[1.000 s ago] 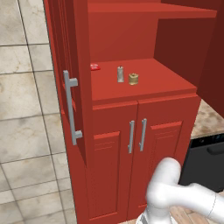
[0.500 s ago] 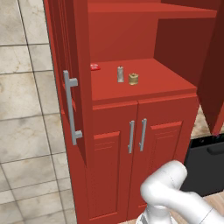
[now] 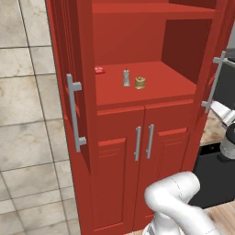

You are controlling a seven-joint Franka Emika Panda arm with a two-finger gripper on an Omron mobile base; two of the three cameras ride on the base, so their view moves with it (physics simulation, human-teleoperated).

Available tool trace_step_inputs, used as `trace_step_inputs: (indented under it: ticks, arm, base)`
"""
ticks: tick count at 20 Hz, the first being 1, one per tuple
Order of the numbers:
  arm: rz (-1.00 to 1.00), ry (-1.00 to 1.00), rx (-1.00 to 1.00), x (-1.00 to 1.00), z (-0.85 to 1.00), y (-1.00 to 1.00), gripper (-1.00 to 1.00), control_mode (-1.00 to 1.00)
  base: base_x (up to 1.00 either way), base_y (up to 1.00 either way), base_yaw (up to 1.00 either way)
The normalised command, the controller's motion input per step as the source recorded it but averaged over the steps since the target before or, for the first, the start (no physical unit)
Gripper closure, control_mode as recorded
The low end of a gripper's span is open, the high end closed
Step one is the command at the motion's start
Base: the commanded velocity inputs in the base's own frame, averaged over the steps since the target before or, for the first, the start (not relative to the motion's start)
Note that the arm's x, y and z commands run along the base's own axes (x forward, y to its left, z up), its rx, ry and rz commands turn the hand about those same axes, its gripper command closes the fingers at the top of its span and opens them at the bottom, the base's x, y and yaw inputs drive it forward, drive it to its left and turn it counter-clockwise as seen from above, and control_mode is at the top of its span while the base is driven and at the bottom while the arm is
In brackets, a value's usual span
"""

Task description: Pick the candle and candle from the dining table and place them in the open cabinet. Close the cabinet after placing the objects.

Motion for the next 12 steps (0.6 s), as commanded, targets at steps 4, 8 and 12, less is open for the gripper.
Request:
trace_step_inputs:
  ticks: [4, 8, 12]
  arm:
    - [-0.28, 0.00, -0.06, 0.05, 0.39, 0.70, -1.00, -1.00]
    - [-0.24, 0.02, -0.04, 0.18, 0.30, 0.52, -1.00, -1.00]
    - [-0.17, 0.07, -0.03, 0.47, 0.10, 0.43, -1.00, -1.00]
  base:
    - [0.00, 0.00, 0.00]
    - [0.00, 0.00, 0.00]
    - [0.00, 0.00, 0.00]
